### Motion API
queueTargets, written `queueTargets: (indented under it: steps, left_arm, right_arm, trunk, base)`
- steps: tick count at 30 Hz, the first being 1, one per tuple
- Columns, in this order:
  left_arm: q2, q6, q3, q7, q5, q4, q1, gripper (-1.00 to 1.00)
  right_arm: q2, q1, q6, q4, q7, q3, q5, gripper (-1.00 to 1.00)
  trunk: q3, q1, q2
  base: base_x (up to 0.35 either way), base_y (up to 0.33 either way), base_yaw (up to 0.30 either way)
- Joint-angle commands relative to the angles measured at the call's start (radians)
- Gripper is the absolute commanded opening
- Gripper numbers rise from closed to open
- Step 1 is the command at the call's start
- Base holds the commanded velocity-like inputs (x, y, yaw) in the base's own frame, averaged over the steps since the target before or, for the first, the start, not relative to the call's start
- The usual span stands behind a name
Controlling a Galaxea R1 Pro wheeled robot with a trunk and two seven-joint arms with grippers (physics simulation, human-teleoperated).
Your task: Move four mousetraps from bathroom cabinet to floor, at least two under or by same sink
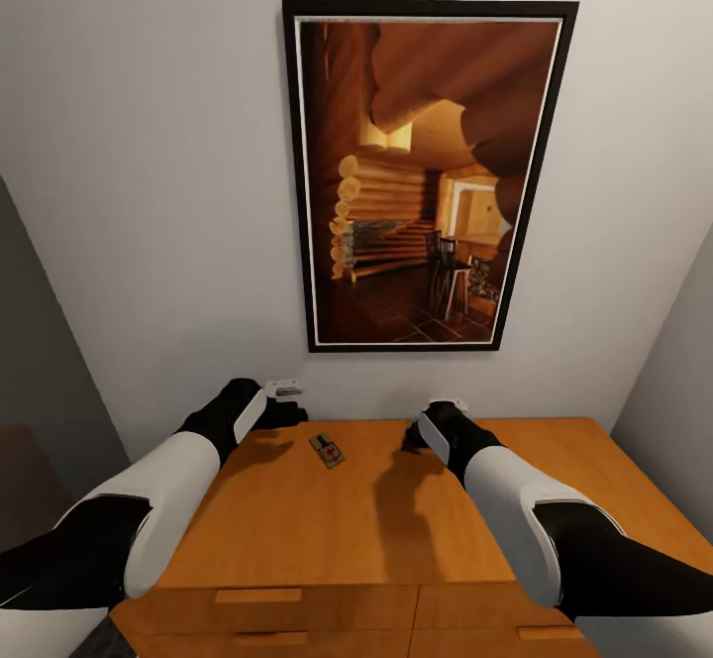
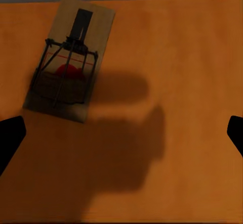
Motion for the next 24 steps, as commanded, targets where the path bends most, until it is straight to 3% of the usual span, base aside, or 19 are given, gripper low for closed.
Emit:
queueTargets:
  steps: [1, 24]
  left_arm:
    - [0.001, 0.004, -0.007, 0.001, 0.006, -0.001, -0.001, 1.00]
    - [0.000, -0.004, -0.007, 0.001, 0.006, -0.002, 0.000, 1.00]
  right_arm:
    - [0.001, -0.001, 0.004, -0.001, -0.005, -0.004, -0.006, 1.00]
    - [0.001, 0.000, 0.002, -0.037, -0.003, 0.005, -0.001, 1.00]
  trunk:
    - [-0.002, 0.001, -0.002]
    - [-0.002, 0.001, -0.002]
  base:
    - [0.000, 0.000, 0.000]
    - [0.000, 0.000, 0.000]
